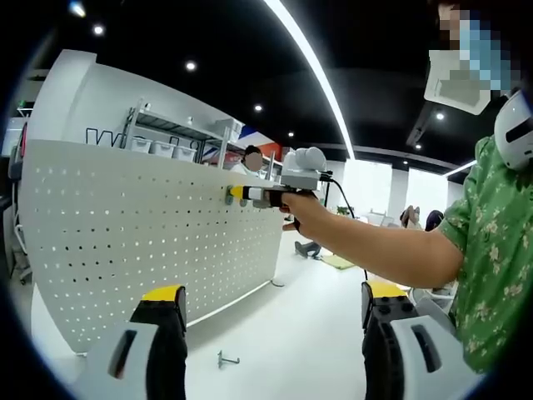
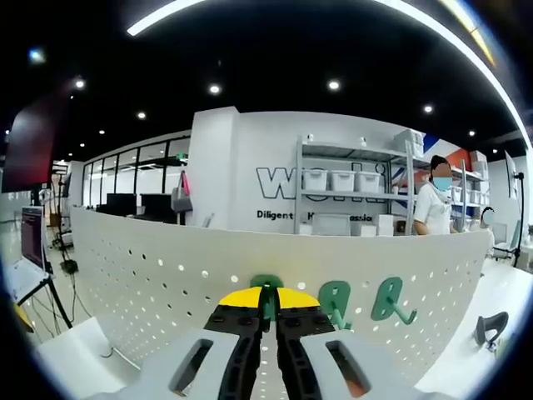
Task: Insert the hook assembly into the mounting plate slot until the hook locks in place.
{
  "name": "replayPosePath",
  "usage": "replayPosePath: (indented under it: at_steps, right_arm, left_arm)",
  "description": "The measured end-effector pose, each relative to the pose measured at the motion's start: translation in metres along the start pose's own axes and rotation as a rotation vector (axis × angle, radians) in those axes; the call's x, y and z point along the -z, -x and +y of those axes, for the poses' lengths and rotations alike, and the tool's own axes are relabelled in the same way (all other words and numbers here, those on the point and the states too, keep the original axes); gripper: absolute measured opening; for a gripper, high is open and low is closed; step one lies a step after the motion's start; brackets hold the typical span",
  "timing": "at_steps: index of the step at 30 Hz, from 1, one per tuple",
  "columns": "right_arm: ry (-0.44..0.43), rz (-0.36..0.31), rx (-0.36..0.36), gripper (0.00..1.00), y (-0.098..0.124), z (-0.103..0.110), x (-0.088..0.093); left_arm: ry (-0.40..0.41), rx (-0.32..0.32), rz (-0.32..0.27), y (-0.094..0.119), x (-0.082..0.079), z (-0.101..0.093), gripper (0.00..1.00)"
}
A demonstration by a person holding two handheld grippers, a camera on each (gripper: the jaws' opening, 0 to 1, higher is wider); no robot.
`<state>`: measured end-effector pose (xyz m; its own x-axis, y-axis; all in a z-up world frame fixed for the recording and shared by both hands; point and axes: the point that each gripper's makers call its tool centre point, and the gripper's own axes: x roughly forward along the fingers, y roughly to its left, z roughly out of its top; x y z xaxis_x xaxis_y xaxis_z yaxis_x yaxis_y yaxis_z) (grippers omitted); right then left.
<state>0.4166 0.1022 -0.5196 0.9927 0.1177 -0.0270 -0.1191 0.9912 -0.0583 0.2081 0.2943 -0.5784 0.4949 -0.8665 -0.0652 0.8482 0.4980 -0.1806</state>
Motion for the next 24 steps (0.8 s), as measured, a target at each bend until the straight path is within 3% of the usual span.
replayPosePath:
  at_steps: [24]
  right_arm:
    - [0.031, 0.063, -0.005, 0.03, -0.002, 0.001, 0.023]
  left_arm:
    - [-0.004, 0.002, 0.000, 0.000, -0.001, -0.003, 0.89]
